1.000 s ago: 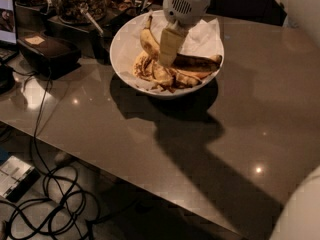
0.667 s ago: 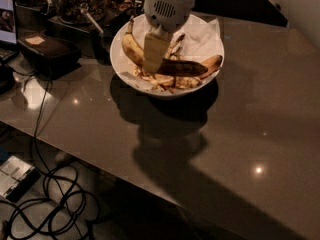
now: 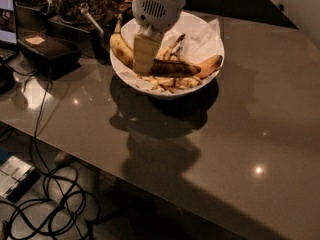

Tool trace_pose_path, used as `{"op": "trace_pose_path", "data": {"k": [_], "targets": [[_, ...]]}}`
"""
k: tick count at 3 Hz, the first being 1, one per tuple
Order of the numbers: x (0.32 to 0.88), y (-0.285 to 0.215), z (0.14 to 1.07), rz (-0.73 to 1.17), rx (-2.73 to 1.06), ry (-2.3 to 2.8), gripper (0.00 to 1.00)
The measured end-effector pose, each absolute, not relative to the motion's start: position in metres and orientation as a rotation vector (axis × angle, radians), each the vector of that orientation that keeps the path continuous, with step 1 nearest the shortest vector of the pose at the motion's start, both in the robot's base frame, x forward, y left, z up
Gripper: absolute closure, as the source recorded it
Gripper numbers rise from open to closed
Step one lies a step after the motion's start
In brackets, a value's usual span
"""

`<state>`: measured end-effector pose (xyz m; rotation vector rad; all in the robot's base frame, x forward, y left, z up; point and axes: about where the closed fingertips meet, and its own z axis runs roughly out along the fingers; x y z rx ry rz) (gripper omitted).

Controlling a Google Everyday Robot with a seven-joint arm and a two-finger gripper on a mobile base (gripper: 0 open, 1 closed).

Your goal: Pick banana from white bowl

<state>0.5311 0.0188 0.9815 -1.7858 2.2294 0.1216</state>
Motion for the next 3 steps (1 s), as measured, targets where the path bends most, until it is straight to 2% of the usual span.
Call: {"op": "trace_pose_path", "data": {"k": [3], "targets": [[0.458,0.074,0.994,0.288,-1.876,2.098,1.0]]}}
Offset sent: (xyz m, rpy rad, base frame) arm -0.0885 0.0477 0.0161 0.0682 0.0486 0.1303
